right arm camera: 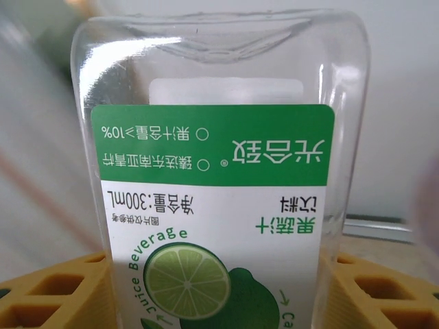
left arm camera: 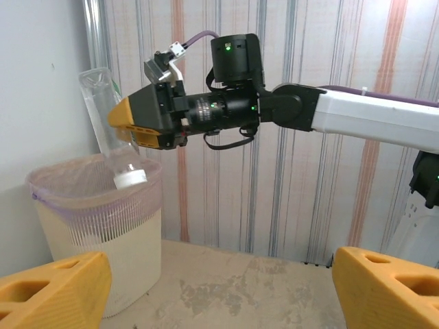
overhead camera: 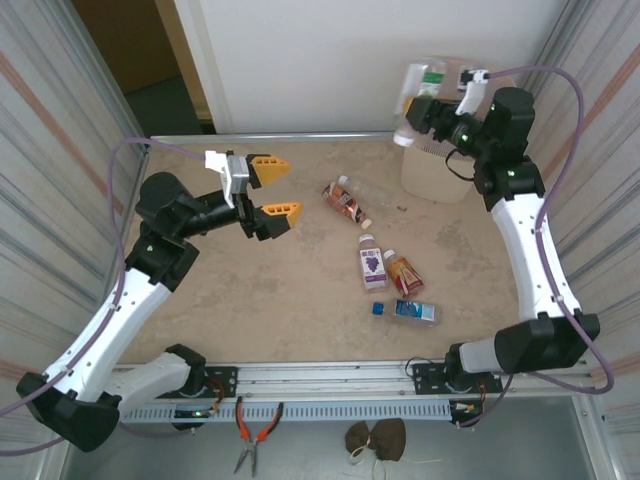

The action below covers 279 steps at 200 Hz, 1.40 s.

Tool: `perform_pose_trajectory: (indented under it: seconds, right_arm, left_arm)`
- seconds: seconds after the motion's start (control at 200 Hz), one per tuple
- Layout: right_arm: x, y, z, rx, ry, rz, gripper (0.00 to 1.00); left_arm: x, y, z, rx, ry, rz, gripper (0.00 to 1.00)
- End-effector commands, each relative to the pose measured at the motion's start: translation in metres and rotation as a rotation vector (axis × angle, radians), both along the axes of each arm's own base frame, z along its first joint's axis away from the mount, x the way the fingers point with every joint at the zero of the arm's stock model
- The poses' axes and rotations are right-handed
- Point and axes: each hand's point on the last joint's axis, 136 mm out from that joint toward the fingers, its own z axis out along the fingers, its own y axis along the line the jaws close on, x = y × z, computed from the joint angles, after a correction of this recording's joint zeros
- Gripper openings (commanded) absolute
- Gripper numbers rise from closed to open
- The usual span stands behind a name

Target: Put the plastic bottles in the bin

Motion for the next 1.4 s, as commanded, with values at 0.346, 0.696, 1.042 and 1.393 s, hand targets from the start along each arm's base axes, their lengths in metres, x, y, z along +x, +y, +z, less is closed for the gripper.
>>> perform_pose_trajectory:
  seconds: [0.346, 0.696, 1.042, 1.393]
  right_arm:
    - [0.112, -0.146, -0.052, 0.659, 0.222, -0.816, 0.46]
    - [0.172, -0.165, -0.097, 0.823, 0.315, -0.977, 0.50]
    - [0.214, -0.168, -0.129, 0.916, 0.315, -0.977, 0.65]
    - [0.199, -0.162, -0.097, 0.928, 0.285, -0.954, 0.82]
  left_arm:
    - [0.005, 0.006, 0.001, -0.082, 0.020, 0.032, 0.84]
    - [0.013, 0.003, -0.011, -0.089, 0.069, 0.038, 0.84]
    - [0.019, 0.003, -0.021, -0.103, 0.109, 0.052, 0.84]
    - [0.020, 0.004, -0.017, -0.088, 0.092, 0.065, 0.84]
